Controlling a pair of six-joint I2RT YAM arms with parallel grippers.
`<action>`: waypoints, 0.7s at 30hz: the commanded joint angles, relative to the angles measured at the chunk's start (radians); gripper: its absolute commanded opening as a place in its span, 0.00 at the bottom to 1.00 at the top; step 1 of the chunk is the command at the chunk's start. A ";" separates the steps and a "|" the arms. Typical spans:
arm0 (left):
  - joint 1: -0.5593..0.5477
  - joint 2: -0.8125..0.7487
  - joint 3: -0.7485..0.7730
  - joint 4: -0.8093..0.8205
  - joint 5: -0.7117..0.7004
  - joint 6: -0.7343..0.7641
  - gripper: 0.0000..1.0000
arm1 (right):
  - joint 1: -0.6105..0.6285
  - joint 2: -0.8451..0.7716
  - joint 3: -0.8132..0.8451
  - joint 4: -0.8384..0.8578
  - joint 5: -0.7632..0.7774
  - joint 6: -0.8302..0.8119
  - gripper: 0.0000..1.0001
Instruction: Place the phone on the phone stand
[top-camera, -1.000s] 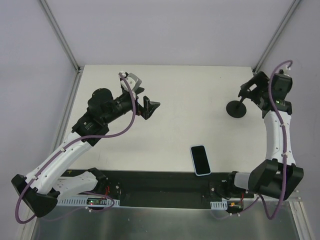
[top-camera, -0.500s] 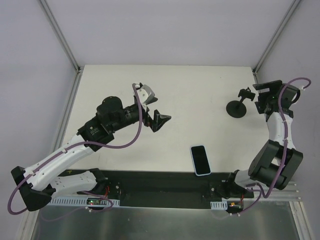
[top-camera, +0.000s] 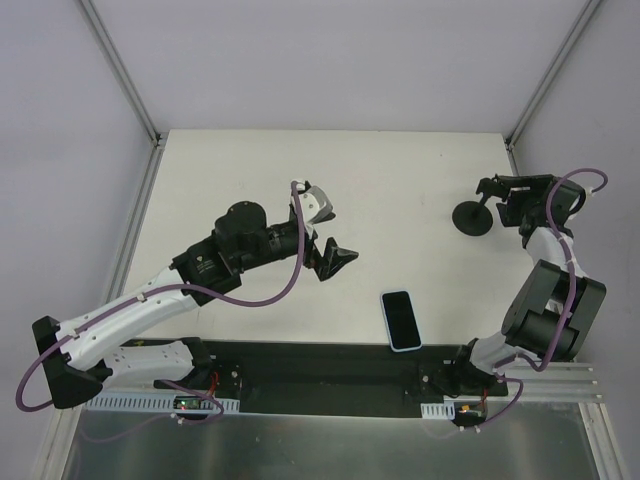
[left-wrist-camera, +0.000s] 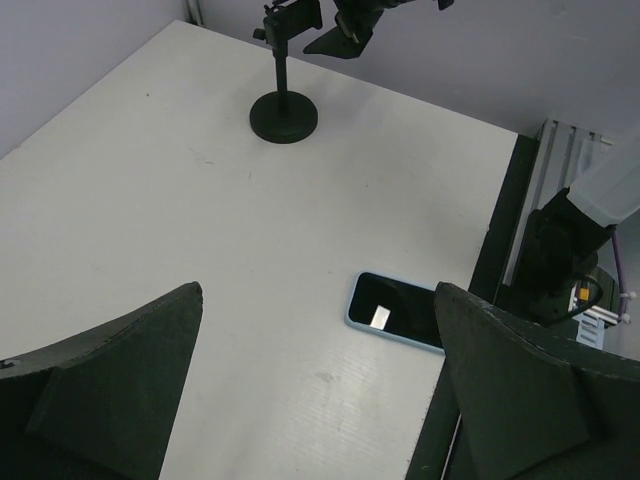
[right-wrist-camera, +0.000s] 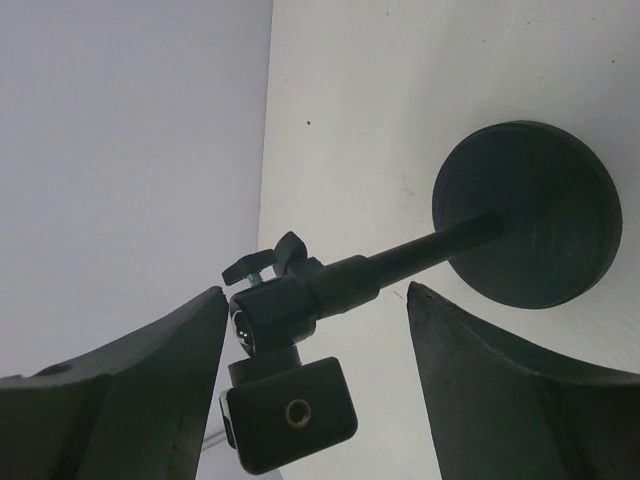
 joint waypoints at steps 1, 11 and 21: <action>-0.020 -0.008 -0.001 0.035 -0.023 -0.008 0.99 | 0.017 -0.018 -0.009 0.115 -0.019 0.060 0.74; -0.020 -0.017 0.000 0.035 -0.021 -0.011 0.99 | 0.040 -0.080 -0.073 0.126 0.039 0.087 0.56; -0.020 -0.018 -0.001 0.035 -0.036 -0.003 0.99 | 0.086 -0.077 -0.048 0.164 -0.057 0.115 0.08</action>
